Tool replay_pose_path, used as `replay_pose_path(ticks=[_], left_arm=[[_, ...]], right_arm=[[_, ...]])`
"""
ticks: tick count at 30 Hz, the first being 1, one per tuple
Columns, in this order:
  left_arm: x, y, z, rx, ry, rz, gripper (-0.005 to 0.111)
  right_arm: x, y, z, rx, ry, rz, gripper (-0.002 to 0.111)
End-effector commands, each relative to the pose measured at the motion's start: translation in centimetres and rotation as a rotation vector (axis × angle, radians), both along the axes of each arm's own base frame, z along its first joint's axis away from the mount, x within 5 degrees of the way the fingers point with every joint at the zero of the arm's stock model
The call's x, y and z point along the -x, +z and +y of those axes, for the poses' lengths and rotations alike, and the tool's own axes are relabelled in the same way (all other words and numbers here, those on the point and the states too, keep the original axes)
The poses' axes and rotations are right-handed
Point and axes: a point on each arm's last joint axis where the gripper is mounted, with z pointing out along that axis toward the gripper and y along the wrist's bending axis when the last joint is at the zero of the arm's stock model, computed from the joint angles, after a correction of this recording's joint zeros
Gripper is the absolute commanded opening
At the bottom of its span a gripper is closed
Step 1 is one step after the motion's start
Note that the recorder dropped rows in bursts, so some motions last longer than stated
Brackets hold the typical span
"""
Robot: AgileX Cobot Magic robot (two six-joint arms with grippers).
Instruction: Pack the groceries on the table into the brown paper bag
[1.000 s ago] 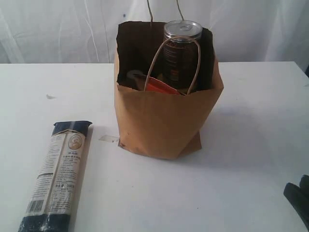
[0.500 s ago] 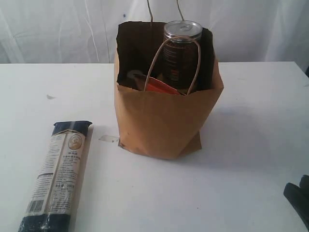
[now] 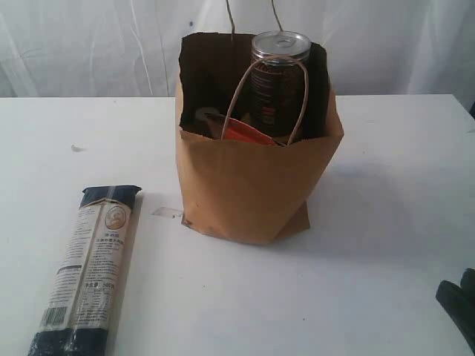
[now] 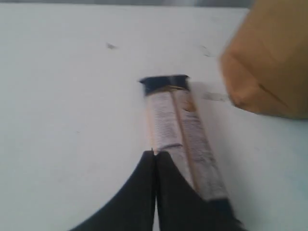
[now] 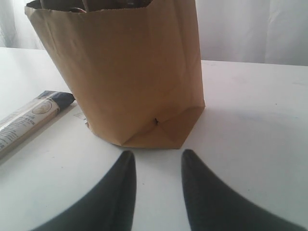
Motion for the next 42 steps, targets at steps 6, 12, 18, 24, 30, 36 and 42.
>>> replay_pose_path(ticks=[6,12,18,24,30,36,42], left_arm=[[3.0,4.9,-2.2,0.111,-0.301,-0.008,0.062],[-1.7,4.5,-2.9,0.133,-0.226,0.176,0.062],[-9.2,4.6,-4.5,0.089,-0.216,0.332,0.062],[-16.4,4.6,-6.1,0.036,-0.233,0.455,0.069],[-21.8,1.6,-7.1,0.031,-0.189,0.545,0.079],[-25.2,-1.5,-7.5,0.023,-0.142,0.574,0.085],[-27.8,-3.4,-7.8,0.012,-0.113,0.574,0.086]], right_arm=[[0.0,-0.1,-0.1,0.016,-0.005,-0.013,0.031],[0.0,-0.1,-0.1,0.016,-0.005,-0.013,0.031],[0.0,-0.1,-0.1,0.016,-0.005,-0.013,0.031],[0.0,-0.1,-0.1,0.016,-0.005,-0.013,0.031],[0.0,-0.1,-0.1,0.016,-0.005,-0.013,0.031],[0.0,-0.1,-0.1,0.016,-0.005,-0.013,0.031],[0.0,-0.1,-0.1,0.016,-0.005,-0.013,0.031]])
